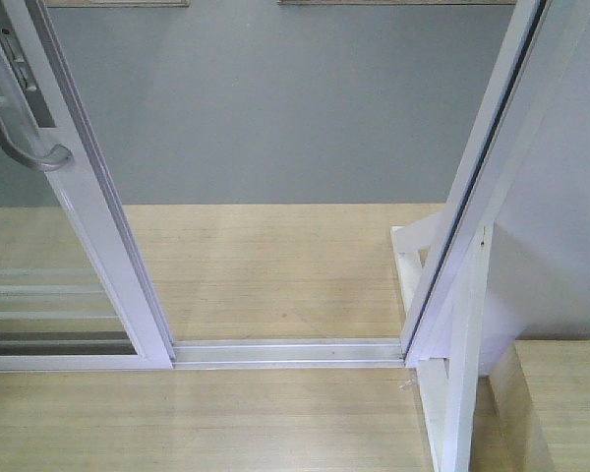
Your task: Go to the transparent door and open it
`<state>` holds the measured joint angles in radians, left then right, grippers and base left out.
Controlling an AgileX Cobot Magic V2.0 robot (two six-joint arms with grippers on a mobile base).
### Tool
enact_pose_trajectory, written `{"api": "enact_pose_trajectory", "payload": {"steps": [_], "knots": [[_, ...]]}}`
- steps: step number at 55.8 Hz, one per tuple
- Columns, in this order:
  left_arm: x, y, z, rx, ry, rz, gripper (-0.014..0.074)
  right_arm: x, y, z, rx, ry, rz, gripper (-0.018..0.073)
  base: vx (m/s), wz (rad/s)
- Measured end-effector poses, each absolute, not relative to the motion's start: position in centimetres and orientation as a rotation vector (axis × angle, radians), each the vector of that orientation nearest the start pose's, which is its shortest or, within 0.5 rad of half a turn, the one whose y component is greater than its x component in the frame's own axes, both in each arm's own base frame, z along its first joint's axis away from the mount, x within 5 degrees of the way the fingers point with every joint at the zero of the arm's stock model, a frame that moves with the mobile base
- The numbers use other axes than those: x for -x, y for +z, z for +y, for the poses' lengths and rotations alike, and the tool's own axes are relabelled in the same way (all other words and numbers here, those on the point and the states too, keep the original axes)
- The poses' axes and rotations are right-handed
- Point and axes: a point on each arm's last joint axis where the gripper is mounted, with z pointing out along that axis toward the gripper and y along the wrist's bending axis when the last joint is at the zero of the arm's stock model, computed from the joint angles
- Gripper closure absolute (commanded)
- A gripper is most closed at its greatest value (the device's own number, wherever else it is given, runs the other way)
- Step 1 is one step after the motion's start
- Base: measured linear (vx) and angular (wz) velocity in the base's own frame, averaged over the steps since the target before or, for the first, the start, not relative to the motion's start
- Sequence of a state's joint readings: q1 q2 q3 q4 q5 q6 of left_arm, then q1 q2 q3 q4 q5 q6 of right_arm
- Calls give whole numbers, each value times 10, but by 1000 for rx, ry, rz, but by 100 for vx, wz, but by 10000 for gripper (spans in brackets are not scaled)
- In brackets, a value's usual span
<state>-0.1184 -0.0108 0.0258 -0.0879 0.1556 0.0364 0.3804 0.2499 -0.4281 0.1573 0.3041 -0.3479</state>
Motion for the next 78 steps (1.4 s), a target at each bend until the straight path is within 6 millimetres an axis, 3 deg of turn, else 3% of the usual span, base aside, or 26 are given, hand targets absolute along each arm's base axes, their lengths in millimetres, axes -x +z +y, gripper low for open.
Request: {"api": "enact_pose_trajectory", "payload": {"steps": [6, 13, 26, 30, 55, 78], "knots": [[-56, 191, -8, -67, -140, 1654, 599, -58, 310, 27, 500, 167, 1536, 565, 0, 0], [-56, 191, -8, -67, -140, 1654, 599, -62, 291, 28, 495, 153, 1536, 565, 0, 0], [-56, 191, -8, -67, -140, 1654, 598, -64, 218, 25, 420, 171, 1528, 565, 0, 0], [-56, 191, -8, -67, -140, 1654, 596, -62, 204, 24, 382, 204, 1535, 565, 0, 0], [-56, 191, -8, -67, -139, 1654, 596, -56, 204, 9, 99, 148, 1494, 565, 0, 0], [-56, 191, -8, -67, -139, 1654, 596, -56, 193, 10, 136, 118, 1616, 565, 0, 0]]}}
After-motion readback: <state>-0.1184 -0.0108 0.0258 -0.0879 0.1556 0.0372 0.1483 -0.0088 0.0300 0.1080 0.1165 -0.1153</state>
